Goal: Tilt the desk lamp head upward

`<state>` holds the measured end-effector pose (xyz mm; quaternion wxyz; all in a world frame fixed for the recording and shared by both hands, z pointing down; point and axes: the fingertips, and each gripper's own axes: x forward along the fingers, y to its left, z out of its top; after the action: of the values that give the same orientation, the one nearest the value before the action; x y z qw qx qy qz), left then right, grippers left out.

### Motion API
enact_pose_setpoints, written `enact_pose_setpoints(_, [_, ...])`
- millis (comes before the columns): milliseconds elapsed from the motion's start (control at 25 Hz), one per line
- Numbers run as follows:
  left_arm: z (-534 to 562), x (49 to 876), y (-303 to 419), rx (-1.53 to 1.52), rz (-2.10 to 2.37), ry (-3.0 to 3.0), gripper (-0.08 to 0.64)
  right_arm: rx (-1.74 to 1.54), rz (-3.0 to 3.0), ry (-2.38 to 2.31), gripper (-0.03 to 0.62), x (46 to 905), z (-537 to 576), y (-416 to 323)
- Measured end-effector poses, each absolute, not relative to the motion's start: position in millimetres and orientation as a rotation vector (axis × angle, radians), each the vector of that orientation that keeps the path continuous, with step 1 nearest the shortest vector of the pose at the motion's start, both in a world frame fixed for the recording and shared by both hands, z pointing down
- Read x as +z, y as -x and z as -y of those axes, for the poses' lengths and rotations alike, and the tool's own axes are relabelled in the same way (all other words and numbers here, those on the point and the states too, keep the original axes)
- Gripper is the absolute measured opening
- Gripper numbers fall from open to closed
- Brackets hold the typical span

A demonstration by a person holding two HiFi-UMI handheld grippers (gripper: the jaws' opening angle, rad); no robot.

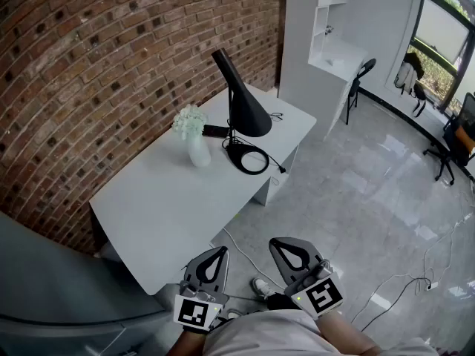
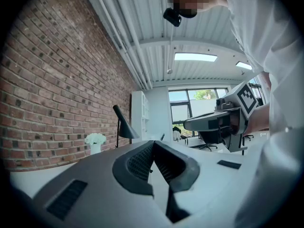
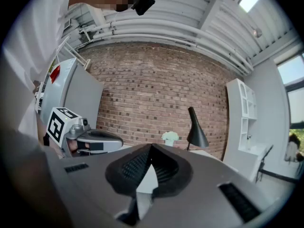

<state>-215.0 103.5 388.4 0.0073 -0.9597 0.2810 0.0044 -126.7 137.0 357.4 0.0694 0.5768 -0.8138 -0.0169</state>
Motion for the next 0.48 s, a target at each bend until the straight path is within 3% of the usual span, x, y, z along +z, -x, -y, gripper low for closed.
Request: enact_pose_setpoints(480, [-110.0,389.9,226.9,0.018,-0.896,3.005,0.006,-0.048,2.461,-1.695,0.015,359.1,-142.4,143.0])
